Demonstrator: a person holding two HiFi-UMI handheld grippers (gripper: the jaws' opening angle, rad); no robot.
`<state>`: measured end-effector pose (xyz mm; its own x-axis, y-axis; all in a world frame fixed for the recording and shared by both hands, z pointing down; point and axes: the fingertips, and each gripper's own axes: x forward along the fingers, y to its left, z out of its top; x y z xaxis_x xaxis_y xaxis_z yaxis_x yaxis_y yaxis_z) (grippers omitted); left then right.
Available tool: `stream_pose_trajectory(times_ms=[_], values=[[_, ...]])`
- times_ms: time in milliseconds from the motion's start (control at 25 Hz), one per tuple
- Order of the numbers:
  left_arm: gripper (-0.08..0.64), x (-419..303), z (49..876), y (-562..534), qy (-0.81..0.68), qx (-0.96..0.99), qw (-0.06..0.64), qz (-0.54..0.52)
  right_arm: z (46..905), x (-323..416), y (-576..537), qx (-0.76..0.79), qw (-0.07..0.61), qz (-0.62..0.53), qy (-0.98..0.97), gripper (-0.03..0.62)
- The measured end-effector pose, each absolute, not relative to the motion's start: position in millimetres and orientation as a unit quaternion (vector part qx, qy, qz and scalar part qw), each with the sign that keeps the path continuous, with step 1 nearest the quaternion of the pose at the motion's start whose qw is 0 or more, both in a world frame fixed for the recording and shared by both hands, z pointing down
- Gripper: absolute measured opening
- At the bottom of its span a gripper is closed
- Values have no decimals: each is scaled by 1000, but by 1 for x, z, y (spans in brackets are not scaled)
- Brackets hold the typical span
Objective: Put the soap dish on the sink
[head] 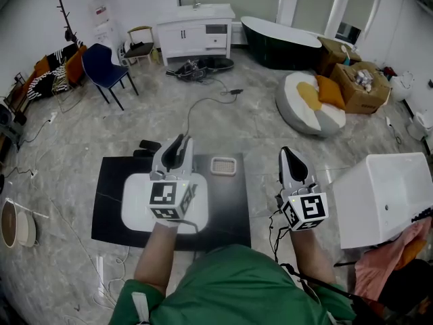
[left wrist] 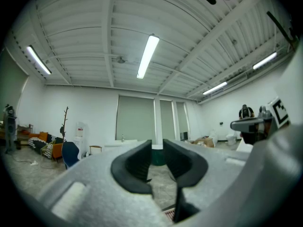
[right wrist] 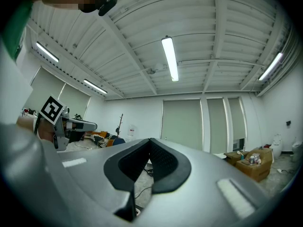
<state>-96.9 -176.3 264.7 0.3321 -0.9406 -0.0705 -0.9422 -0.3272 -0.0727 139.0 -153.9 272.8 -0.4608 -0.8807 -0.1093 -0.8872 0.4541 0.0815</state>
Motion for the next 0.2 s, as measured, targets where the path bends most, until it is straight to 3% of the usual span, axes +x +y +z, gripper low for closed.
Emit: stream_pose_trajectory(times_ms=[200], values=[[72, -103, 266, -184, 579, -814, 48, 10, 271, 132, -163, -516, 23, 66, 853, -2]])
